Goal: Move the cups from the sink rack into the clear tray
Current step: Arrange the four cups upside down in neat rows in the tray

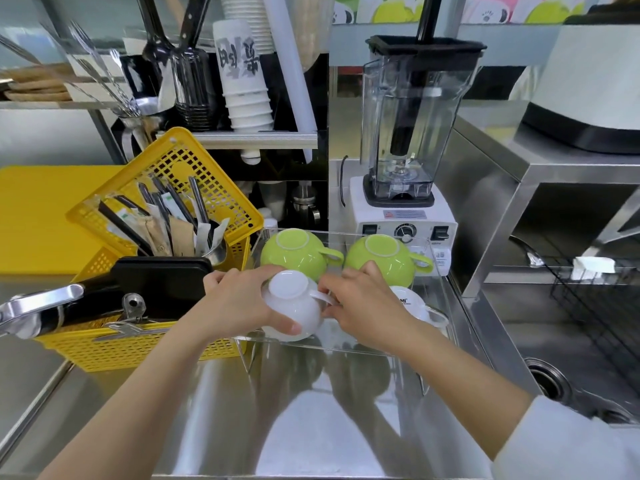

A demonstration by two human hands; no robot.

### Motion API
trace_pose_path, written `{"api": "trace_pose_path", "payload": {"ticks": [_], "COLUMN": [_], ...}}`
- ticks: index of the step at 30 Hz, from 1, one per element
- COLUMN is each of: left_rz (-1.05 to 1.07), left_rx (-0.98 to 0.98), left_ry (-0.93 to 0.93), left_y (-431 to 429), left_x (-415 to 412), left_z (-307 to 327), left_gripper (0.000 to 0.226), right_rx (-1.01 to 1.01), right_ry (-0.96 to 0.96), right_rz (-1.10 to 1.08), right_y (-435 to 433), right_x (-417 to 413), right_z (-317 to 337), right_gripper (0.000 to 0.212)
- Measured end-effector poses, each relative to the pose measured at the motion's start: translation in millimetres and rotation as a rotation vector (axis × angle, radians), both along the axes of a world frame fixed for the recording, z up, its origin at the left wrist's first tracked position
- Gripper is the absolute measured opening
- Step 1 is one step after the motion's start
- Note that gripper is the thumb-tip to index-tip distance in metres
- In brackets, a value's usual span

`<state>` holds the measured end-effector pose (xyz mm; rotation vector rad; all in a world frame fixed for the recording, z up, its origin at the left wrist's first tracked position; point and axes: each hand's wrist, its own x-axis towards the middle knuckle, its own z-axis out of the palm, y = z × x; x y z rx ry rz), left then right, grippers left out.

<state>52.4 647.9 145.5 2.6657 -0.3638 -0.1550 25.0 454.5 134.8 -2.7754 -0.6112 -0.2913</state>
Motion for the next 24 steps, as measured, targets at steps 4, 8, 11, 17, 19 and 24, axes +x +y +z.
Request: {"api": "trace_pose_path", "payload": {"ticks": [4, 8, 11, 17, 19, 24], "left_rz": [-0.008, -0.013, -0.006, -0.035, -0.051, -0.071], "left_rx": [0.003, 0.021, 0.034, 0.015, -0.052, -0.125], "left_ry": [-0.015, -0.044, -0.055, 0.001, 0.056, 0.076], "left_y": [-1, 0, 1, 1, 0, 2], "left_x": [1, 1, 1, 6, 8, 11], "left_z": [-2, -4, -6, -6, -7, -13], "left_gripper": [0.084, 0.085, 0.085, 0.078, 0.076, 0.071], "right_rx": [-0.054, -0.100, -0.151, -0.127, -0.125, -0.115], "right_ry": [0.020, 0.008, -0.017, 0.005, 0.012, 0.045], "right_rz": [0.010, 0.019, 0.042, 0.039, 0.030, 0.013], "right_y": [0, 2, 3, 2, 2, 2], "right_x": [1, 2, 2, 4, 4, 7], "right_z": [2, 4, 5, 6, 5, 3], "right_gripper": [0.014, 0.013, 0.013, 0.010, 0.011, 0.012]}}
